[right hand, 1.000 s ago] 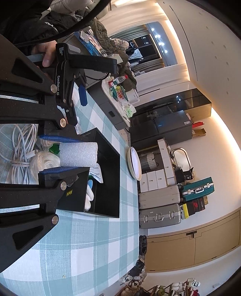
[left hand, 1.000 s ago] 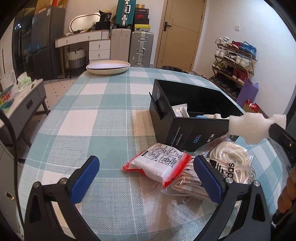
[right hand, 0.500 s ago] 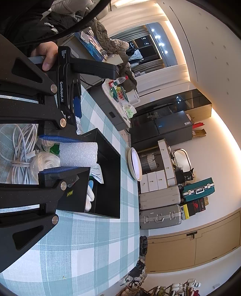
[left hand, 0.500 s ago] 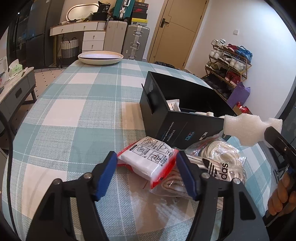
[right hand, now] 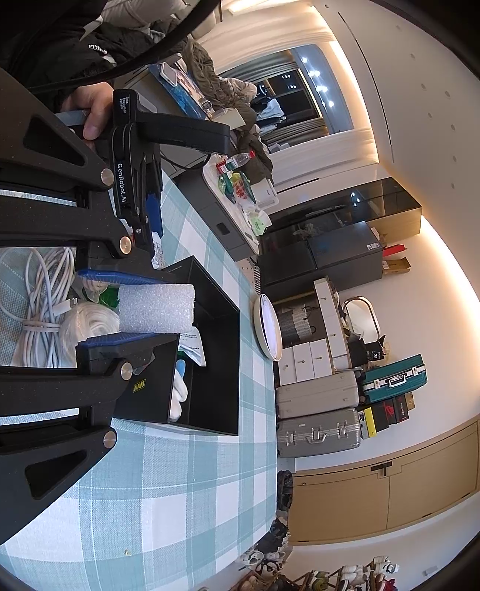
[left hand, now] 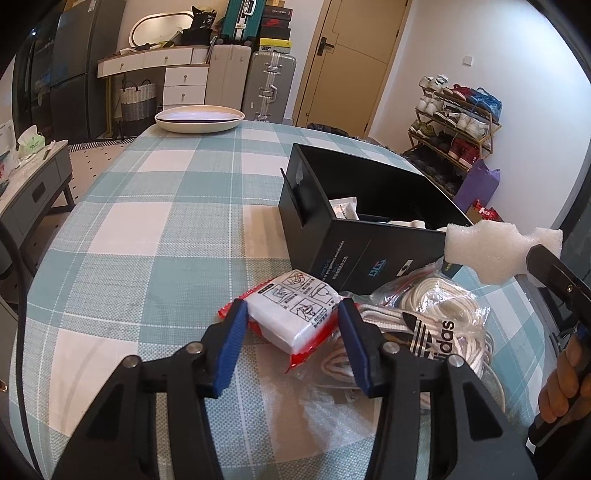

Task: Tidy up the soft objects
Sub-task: 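Grasp the red-and-white packet with the left tool while the right tool holds the foam, then lift the red-and-white packet off the table with the left tool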

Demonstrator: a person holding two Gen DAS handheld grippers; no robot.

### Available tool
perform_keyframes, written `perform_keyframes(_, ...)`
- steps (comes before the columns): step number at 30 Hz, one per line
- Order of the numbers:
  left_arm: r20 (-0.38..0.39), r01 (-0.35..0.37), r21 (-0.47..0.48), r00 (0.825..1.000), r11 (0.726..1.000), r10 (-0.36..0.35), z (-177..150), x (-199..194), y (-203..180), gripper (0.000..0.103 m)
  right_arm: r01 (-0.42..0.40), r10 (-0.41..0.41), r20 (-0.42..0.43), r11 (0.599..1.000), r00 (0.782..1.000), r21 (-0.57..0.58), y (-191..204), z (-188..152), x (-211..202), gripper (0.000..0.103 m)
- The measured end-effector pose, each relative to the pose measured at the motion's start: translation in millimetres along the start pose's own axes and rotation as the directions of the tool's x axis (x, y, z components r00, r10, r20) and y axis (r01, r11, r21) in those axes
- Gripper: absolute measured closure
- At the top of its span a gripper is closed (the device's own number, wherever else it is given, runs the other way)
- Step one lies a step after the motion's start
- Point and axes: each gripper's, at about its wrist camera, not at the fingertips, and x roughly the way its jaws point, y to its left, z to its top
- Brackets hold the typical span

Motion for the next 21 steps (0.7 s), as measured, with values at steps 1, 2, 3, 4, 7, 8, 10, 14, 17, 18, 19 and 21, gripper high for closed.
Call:
perform_keyframes(1,0.001,-0.001,0.002,1.000,1.000,0.001,-0.1,-0.3,-0.4,0.054,-0.002,0.002,-0.001,1.000,1.000,0.002,-0.2,0.0,0.4,0.081)
perform_keyframes(2,0.001,-0.004,0.006,1.000,1.000,0.004,-0.1,0.1,-0.5,0.054,0.000,0.000,0.000,1.000,1.000,0.002,0.2,-0.2,0.1,0.081)
perform_keyframes(3,0.003,-0.005,0.007,1.000,1.000,0.005,-0.2,-0.3,0.0,0.056,-0.001,0.001,-0.002,1.000,1.000,0.001,-0.2,0.0,0.4,0.081)
perform_keyframes(4,0.003,-0.007,0.009,1.000,1.000,0.007,-0.1,-0.5,0.0,0.057,-0.001,0.001,-0.001,1.000,1.000,0.002,-0.1,-0.1,0.2,0.081)
perform_keyframes(7,0.005,-0.007,0.012,1.000,1.000,0.007,-0.7,-1.8,0.4,0.061,-0.002,0.002,-0.002,1.000,1.000,0.001,0.4,-0.1,-0.1,0.081)
perform_keyframes(8,0.005,-0.012,0.015,1.000,1.000,0.012,-1.0,-2.4,0.2,0.062,0.000,0.000,0.001,1.000,1.000,0.000,0.1,-0.2,-0.1,0.081)
perform_keyframes(10,0.007,-0.018,0.021,1.000,1.000,0.018,-1.5,-4.0,0.0,0.068,0.000,0.000,0.001,1.000,1.000,0.000,-0.3,0.3,-0.6,0.081)
perform_keyframes(14,0.007,-0.024,0.027,1.000,0.999,0.024,-1.1,-6.0,2.1,0.073,0.003,-0.003,0.005,1.000,1.000,0.001,-1.3,1.3,-1.5,0.081)
perform_keyframes(17,0.006,-0.026,0.032,1.000,0.999,0.025,-1.4,-5.8,2.7,0.076,0.005,-0.005,0.006,1.000,1.000,0.000,-1.6,1.8,-2.3,0.081)
perform_keyframes(18,0.008,-0.026,0.032,1.000,0.999,0.025,-1.4,-6.0,2.8,0.077,0.004,-0.004,0.007,1.000,1.000,0.001,-2.5,2.8,-2.8,0.081)
perform_keyframes(19,0.012,-0.027,0.032,1.000,0.999,0.027,-1.3,-6.7,2.5,0.079,0.005,-0.005,0.007,1.000,1.000,0.000,-2.7,3.0,-2.9,0.081)
perform_keyframes(21,0.022,-0.025,0.033,0.999,0.999,0.024,-0.4,-9.1,2.4,0.085,0.005,-0.005,0.007,1.000,1.000,0.001,-2.4,2.7,-2.9,0.081)
